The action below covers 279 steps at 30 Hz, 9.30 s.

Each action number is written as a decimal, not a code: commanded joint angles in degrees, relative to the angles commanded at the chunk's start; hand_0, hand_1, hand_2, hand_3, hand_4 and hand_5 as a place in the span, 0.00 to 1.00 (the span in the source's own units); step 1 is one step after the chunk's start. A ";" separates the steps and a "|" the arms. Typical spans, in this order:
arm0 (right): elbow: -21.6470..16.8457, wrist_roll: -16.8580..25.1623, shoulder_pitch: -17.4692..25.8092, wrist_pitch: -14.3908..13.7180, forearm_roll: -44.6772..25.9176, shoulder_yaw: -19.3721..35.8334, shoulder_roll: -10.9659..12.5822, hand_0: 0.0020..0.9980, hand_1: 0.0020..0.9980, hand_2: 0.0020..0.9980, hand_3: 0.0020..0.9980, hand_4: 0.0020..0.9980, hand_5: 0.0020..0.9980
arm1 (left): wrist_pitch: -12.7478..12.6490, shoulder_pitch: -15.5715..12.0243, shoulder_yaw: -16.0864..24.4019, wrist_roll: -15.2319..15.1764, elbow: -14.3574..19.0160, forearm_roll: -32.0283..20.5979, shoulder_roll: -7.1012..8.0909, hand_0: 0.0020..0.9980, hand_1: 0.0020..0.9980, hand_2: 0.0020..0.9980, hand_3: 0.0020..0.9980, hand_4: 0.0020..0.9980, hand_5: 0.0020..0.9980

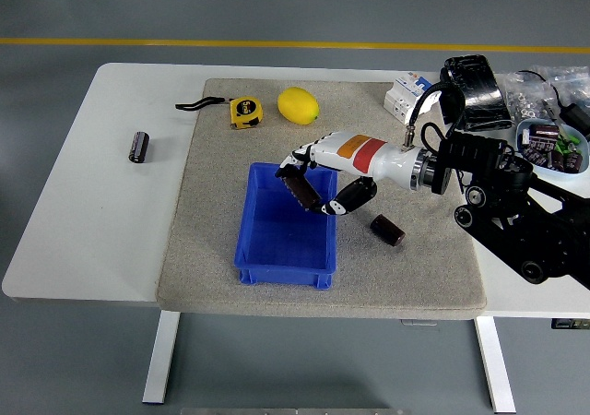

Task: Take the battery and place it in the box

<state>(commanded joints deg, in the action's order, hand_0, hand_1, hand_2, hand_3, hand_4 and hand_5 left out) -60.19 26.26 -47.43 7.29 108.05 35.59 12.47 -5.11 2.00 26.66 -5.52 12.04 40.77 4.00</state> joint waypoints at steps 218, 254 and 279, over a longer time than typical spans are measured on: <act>-16.35 -18.73 40.01 -1.80 -59.58 53.44 1.56 0.82 0.80 0.86 0.91 1.00 0.76 | -1.24 -1.31 18.11 4.38 -1.73 9.02 -2.67 0.68 0.70 0.82 0.82 0.72 1.00; -16.02 -22.89 41.17 -2.73 -59.44 53.64 1.42 0.78 0.77 0.82 0.88 1.00 0.79 | -0.32 -1.82 13.60 4.72 -1.65 5.40 -2.19 0.68 0.69 0.82 0.82 0.72 0.99; -15.87 -23.01 41.08 -2.62 -60.91 54.05 1.20 0.76 0.75 0.81 0.87 1.00 0.79 | -0.03 -1.74 13.24 5.05 -1.57 5.41 -2.11 0.68 0.69 0.81 0.82 0.71 1.00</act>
<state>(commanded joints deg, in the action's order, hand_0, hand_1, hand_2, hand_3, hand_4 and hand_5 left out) -76.06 3.26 -6.35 4.67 47.14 89.64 13.67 -5.14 0.26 39.90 -0.47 10.47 46.18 1.90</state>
